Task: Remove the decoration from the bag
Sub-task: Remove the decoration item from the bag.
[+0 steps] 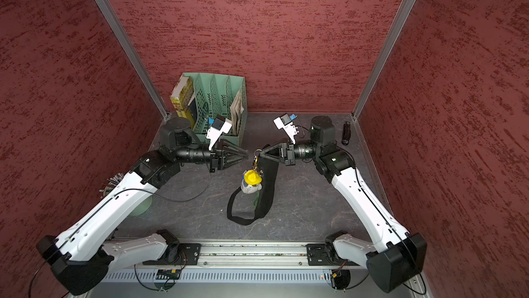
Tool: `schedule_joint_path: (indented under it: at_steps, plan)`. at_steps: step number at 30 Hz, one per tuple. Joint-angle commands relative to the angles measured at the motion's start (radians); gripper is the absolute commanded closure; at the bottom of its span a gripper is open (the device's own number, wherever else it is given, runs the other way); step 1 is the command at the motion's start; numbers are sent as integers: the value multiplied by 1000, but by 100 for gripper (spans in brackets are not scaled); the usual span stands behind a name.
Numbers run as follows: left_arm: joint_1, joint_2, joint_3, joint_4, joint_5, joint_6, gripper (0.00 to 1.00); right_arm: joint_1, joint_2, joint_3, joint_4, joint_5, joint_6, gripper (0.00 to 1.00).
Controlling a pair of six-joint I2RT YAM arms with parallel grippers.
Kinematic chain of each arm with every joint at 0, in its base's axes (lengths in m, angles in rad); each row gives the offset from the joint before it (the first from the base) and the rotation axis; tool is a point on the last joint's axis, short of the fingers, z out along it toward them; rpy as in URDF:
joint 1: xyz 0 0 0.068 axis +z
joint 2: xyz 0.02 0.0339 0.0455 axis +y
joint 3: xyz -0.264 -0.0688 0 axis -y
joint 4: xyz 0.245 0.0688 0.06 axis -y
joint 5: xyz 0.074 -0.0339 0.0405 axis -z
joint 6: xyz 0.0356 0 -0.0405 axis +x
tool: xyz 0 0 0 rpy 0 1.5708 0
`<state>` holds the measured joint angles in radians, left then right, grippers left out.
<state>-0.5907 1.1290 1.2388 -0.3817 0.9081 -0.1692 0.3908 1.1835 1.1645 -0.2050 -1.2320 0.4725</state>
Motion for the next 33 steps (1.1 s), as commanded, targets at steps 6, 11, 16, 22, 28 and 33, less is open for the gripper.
schedule_joint_path:
  at_steps: [6, 11, 16, 22, 28, 33]
  plan:
    - [-68, -26, -81, 87, 115, -59, 77, 8, 14, 87, 109, 0, 50, 100]
    - [-67, -1, -64, 91, 84, -49, 74, 8, 12, 90, 137, -10, 78, 100]
    - [-86, 26, -41, 87, 16, -29, 65, 8, 0, 92, 139, -4, 86, 100]
    - [-108, 51, -11, 70, -71, 1, 65, 8, -5, 90, 136, -1, 92, 100]
    - [-109, 24, -14, 43, -67, 26, 64, 8, -10, 107, 60, 38, 42, 100]
    - [-107, -4, -25, 23, -96, 40, 64, 8, -10, 113, 38, 61, 28, 100]
